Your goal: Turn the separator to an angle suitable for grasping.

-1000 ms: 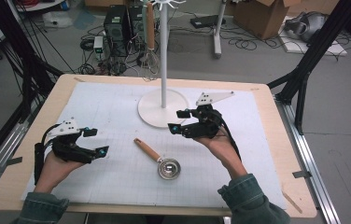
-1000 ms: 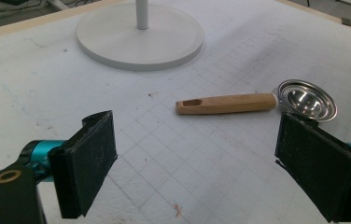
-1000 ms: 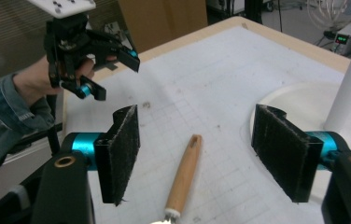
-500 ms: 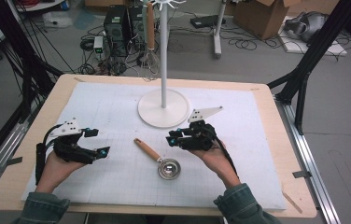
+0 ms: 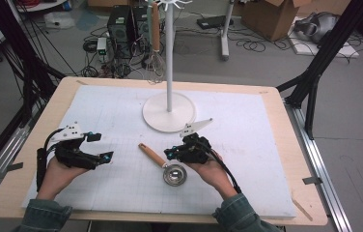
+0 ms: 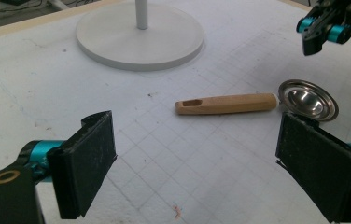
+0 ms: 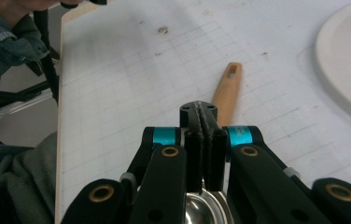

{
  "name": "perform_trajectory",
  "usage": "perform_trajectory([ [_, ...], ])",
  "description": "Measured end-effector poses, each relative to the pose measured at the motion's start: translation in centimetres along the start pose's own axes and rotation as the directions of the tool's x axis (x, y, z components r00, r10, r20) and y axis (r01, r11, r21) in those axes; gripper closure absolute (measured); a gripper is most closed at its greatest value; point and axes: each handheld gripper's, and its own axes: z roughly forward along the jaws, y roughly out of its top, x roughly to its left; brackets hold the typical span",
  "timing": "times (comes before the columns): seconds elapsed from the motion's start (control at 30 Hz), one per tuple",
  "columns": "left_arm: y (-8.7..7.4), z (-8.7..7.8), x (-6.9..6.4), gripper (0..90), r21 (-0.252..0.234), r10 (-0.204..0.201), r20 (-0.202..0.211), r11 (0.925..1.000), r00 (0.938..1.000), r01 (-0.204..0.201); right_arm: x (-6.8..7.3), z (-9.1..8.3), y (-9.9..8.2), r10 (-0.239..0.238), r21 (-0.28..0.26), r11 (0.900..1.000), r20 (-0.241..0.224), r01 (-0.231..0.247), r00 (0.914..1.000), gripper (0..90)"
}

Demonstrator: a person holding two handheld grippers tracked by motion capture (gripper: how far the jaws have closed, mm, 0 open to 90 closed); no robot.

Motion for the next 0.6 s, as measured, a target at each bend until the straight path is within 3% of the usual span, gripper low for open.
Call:
perform_trajectory([
  [0.23,0.0,-0.1,0.0,12.5,-0.003,0.001,0.0,1.0,1.0,-0.001,0.5,1.4,-0.6,-0.023,0.018,0.9996,0.018,0.023,0.9996,89.6],
  [0.6,0.0,-0.1,0.1,12.4,0.0,-0.002,0.0,1.0,1.0,0.002,1.1,3.9,-2.0,-0.025,0.076,0.9968,0.005,0.024,0.9997,89.6],
])
